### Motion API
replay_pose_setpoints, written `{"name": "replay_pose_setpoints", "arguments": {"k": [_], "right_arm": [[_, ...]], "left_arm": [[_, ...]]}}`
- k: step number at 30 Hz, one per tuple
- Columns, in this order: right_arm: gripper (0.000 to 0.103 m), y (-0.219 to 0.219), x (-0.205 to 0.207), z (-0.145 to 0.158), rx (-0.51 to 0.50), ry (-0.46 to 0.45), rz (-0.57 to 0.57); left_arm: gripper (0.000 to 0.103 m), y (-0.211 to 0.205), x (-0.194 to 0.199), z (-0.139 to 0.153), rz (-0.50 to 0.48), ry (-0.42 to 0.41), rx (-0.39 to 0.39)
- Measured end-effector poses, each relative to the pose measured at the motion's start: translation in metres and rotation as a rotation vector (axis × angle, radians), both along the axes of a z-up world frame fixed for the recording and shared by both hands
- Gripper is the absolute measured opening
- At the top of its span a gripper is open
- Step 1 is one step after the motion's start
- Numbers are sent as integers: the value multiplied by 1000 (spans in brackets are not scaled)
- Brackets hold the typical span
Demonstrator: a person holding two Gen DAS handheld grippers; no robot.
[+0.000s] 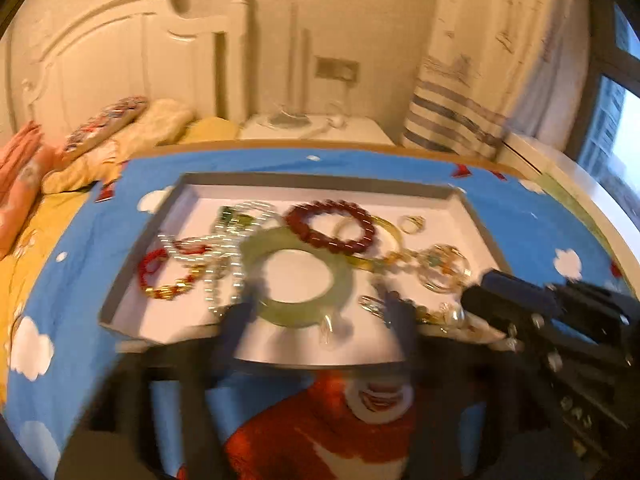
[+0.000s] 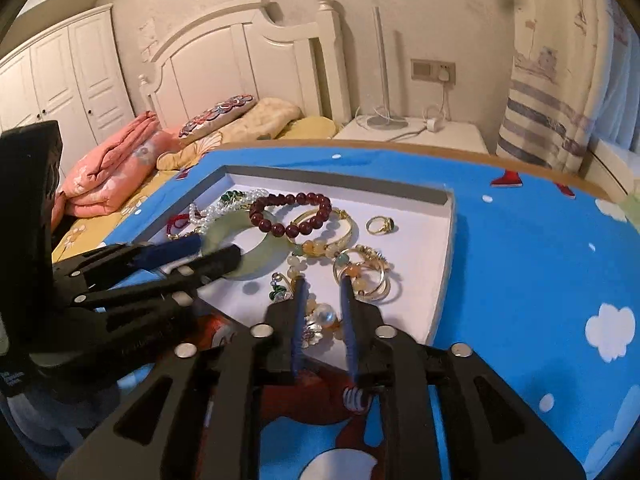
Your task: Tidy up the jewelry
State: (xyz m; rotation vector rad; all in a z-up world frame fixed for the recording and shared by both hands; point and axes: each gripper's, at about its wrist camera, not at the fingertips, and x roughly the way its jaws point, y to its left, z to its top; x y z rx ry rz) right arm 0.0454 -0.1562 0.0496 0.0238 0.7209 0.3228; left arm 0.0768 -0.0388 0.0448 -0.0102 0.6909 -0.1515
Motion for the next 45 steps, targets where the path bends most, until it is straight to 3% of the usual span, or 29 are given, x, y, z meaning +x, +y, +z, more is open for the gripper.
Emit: {"name": "replay_pose_setpoints", "arguments": {"k": [2,4,6,12,25,45], "right_arm": [[53,2,-4,0,-21,-13,-29],[56,2,-7,-1,-18,-9,-46],[59,5,-11,-1,-23,-9,-79],[78,15,-19,0,-36,-42,-118],[80,14,-18,-3,-54,-35,-186],[84,14,-20,-3,-70,-44,-203]], "left_arm": [[83,6,-3,0,30,-10,14],[94,14,-6,1,45,-10,30],[98,19,-11,1,54,-18,47],[101,44,-30,4,52,-62,35],[101,41,-37,4,48,-67,136],[101,48,-37,4,46,-66,97]]}}
